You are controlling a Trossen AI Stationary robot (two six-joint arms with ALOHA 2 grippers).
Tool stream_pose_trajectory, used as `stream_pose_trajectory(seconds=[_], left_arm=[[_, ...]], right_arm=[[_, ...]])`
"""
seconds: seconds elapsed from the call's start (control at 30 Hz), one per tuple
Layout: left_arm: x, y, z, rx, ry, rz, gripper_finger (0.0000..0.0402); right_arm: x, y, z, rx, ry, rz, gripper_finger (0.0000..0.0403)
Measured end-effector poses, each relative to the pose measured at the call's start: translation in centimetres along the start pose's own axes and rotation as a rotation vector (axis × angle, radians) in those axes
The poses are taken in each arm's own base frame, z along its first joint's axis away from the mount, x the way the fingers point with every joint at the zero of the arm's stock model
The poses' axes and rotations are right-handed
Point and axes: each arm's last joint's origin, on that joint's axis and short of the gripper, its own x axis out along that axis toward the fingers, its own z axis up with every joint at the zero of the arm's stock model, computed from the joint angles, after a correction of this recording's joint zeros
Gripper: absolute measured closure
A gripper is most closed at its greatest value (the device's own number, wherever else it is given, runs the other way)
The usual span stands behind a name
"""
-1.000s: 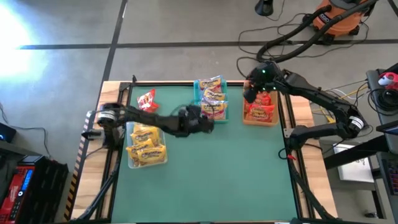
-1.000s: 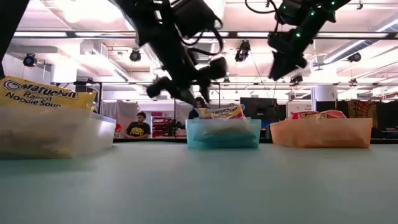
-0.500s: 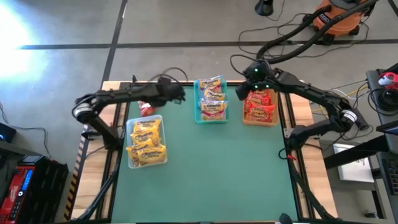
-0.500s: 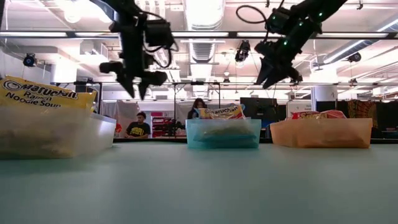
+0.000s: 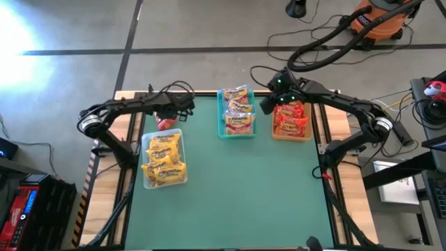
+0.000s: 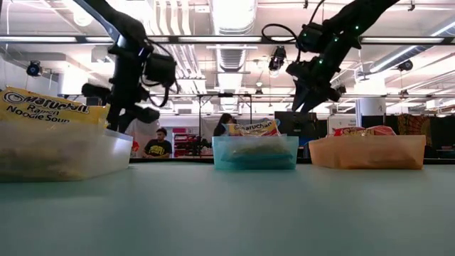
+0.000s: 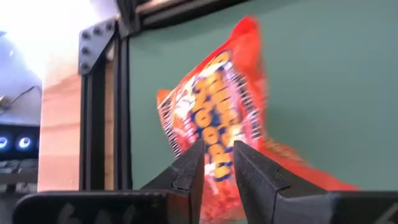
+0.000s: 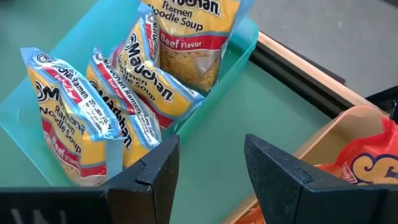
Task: Sort Maruchan noodles
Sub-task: Put the orange noodle pack into the orange bin
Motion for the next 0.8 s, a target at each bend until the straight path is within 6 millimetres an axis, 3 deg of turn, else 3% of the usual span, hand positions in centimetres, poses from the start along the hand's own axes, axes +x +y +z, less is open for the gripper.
stream_pose_trajectory(seconds=[0.13, 0.37, 0.53, 0.8], left_arm=[[1.6, 0.5, -0.8, -0.042, 0.032, 0.029, 0.0347], [4.2, 0.2, -1.6, -0.165, 0.031, -0.086, 0.0364], [4.0, -0.4, -1.4, -0.166, 0.019, -0.16, 0.0364], [2.5, -2.5, -0.2, -0.106, 0.075, -0.497, 0.0364]], right_arm=[[-0.5, 0.1, 0.1, -0.002, -0.016, 0.002, 0.0234], [-1.0, 0.1, 0.1, -0.005, -0.029, 0.004, 0.0234], [-1.3, 0.2, 0.1, -0.006, -0.036, 0.008, 0.0234], [-1.4, 0.2, 0.1, -0.006, -0.037, 0.008, 0.0234]])
